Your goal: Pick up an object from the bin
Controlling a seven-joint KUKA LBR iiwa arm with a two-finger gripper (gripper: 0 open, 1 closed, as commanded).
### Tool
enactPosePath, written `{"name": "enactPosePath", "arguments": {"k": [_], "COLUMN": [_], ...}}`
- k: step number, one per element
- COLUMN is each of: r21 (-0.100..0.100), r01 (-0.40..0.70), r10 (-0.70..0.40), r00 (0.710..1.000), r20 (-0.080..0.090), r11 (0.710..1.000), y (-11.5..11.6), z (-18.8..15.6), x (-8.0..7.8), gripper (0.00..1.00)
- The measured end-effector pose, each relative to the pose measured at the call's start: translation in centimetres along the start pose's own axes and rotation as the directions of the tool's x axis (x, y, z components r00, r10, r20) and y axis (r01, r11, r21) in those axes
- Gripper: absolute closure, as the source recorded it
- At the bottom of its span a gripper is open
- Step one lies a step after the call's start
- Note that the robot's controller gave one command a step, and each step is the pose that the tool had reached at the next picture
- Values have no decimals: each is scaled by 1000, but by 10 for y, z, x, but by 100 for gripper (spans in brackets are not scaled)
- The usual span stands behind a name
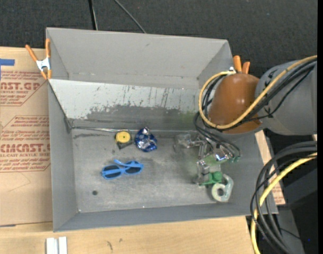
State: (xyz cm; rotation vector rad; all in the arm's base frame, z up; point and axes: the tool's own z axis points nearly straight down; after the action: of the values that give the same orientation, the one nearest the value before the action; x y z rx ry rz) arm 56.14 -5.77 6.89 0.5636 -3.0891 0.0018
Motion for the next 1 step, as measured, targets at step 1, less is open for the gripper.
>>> {"name": "enactPosePath", "arguments": {"k": [1], "r21": [-1], "r01": [366], "r10": [-366], "r00": [931], "r20": [4], "r11": [931], "y": [-66], "z": [-1], "x": [36], "gripper": [0]}}
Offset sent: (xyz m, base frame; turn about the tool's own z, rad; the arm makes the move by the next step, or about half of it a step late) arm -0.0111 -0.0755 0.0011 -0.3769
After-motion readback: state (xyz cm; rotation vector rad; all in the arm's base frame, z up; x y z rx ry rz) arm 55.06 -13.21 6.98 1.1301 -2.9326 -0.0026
